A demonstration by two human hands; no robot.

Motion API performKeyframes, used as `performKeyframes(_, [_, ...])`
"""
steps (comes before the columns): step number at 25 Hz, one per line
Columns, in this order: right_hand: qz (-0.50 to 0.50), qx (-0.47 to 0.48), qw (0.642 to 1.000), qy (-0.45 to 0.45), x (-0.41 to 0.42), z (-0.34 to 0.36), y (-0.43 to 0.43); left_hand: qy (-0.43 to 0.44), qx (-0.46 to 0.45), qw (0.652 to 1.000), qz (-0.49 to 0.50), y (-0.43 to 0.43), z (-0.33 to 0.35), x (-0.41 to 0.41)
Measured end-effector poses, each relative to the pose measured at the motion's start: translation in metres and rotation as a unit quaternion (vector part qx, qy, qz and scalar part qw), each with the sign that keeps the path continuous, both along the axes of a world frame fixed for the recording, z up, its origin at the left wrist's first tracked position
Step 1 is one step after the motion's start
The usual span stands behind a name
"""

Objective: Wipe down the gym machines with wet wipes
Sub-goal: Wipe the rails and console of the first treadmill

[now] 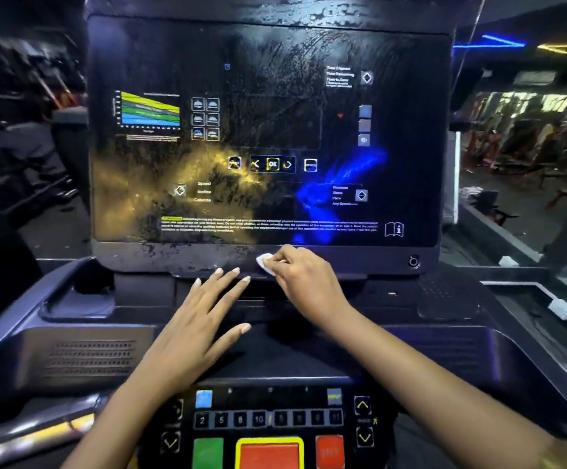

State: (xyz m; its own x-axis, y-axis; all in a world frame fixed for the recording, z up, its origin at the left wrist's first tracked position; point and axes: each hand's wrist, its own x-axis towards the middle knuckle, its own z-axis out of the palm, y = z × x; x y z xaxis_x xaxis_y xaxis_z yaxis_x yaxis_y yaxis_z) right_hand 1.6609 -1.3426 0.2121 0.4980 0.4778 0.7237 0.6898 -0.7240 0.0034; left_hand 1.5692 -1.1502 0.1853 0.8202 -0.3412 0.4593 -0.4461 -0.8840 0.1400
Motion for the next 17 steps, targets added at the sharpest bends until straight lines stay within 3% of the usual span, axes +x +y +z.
performKeyframes(5, [0.109,-0.05,0.991,0.059,-0.002,0.024,0.047,-0.008,-0.052,0.997,0.057,0.036,-0.006,-0.046])
performKeyframes(8, [0.165,-0.028,0.986,0.017,0.003,0.039,0.079,0.001,-0.071,0.99,0.119,0.067,-0.02,-0.071])
performKeyframes(12, [0.2,-0.069,0.977,0.002,0.01,0.042,0.122,0.035,-0.032,0.98,0.192,0.105,-0.041,-0.097])
performKeyframes(17, [0.207,-0.092,0.973,-0.031,0.016,0.046,0.164,0.046,-0.05,0.976,0.208,0.114,-0.056,-0.105])
